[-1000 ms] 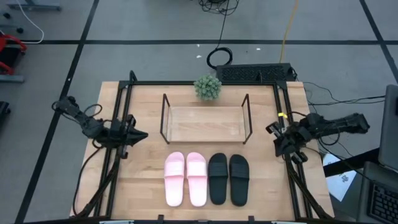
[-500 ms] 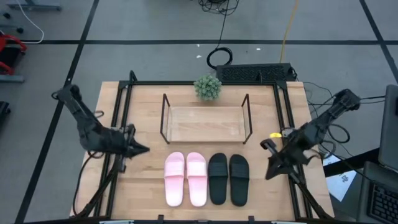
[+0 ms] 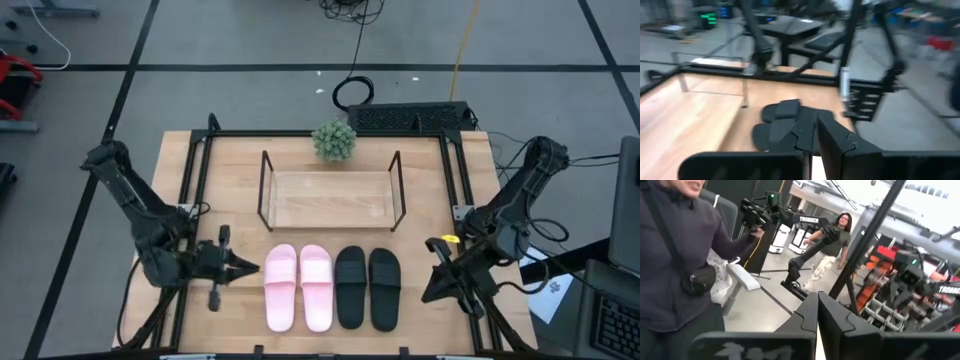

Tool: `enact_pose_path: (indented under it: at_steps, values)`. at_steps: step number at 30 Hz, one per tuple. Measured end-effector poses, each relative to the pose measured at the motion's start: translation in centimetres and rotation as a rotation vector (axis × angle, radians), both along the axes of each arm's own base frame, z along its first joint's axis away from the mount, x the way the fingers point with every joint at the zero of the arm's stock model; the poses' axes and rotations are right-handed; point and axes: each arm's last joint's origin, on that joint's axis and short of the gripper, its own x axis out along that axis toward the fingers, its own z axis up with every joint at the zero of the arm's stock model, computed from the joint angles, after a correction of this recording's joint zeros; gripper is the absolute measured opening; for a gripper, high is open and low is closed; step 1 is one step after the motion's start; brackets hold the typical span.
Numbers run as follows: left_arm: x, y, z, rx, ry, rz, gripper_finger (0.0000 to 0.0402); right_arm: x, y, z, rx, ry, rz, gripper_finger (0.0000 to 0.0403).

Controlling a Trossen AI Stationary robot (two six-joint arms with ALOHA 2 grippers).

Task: Pick and place slides into the shelf
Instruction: Put the pink slide on the shelf

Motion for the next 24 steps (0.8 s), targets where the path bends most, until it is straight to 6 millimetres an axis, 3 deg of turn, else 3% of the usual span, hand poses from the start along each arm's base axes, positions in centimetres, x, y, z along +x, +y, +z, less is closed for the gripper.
enact_pose_path:
  at_steps: [4, 11, 24]
  values:
    - [2.1, -1.1, -0.2, -0.078, -0.008, 0.148, 0.0021, -0.5, 0.4, -0.1, -0.037, -0.018, 0.031, 0.0]
    - [5.2, -2.6, -2.7, -0.233, 0.021, 0.281, 0.0021, -1.7, 1.3, -0.1, -0.031, -0.005, 0.103, 0.0]
    - [6.5, -5.7, -8.9, -0.367, 0.112, 0.328, 0.0021, -2.5, 1.9, -0.2, 0.022, 0.04, 0.156, 0.0]
